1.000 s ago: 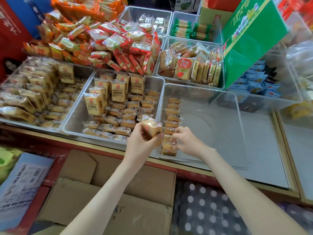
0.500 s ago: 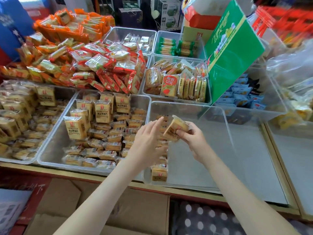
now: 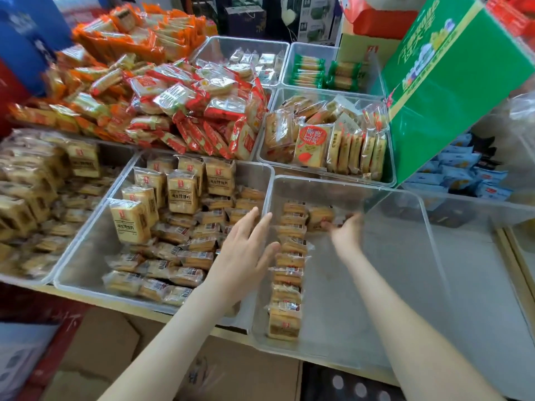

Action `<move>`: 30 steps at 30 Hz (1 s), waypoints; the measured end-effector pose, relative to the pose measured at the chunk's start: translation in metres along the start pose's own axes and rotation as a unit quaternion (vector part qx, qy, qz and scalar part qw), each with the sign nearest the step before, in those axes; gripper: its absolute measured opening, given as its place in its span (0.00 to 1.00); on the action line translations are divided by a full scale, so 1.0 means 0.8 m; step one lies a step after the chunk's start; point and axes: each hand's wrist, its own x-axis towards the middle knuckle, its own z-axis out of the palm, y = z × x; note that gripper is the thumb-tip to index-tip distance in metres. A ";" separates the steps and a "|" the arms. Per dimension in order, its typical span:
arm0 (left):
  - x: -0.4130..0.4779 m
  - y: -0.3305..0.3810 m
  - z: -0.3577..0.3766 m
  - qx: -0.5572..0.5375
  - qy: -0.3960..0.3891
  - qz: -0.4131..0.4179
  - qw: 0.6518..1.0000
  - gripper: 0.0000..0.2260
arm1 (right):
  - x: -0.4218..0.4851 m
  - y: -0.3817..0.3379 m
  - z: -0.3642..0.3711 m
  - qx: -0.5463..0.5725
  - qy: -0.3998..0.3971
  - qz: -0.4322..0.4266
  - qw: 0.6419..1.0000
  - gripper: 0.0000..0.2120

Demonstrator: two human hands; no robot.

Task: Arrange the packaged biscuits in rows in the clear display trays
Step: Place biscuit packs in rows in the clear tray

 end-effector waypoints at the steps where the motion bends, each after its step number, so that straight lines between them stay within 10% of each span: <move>1: -0.006 -0.007 -0.008 -0.010 0.042 -0.007 0.999 0.25 | -0.003 -0.001 -0.004 -0.022 0.020 -0.010 1.000 0.32; 7: -0.024 -0.100 -0.074 0.103 0.244 -0.210 0.941 0.29 | -0.085 -0.066 0.000 -0.051 0.121 -0.216 0.968 0.23; 12: -0.008 -0.155 -0.105 0.135 0.178 -0.316 0.922 0.35 | -0.169 -0.150 0.108 -0.107 -0.072 -0.443 0.887 0.32; 18: 0.014 -0.180 -0.101 0.109 0.181 -0.307 0.928 0.27 | -0.185 -0.197 0.242 -0.280 -0.155 -0.338 0.885 0.33; 30: -0.081 -0.154 -0.185 -0.101 0.274 -0.193 0.937 0.26 | -0.213 -0.225 0.229 -0.203 -0.068 -0.304 0.928 0.29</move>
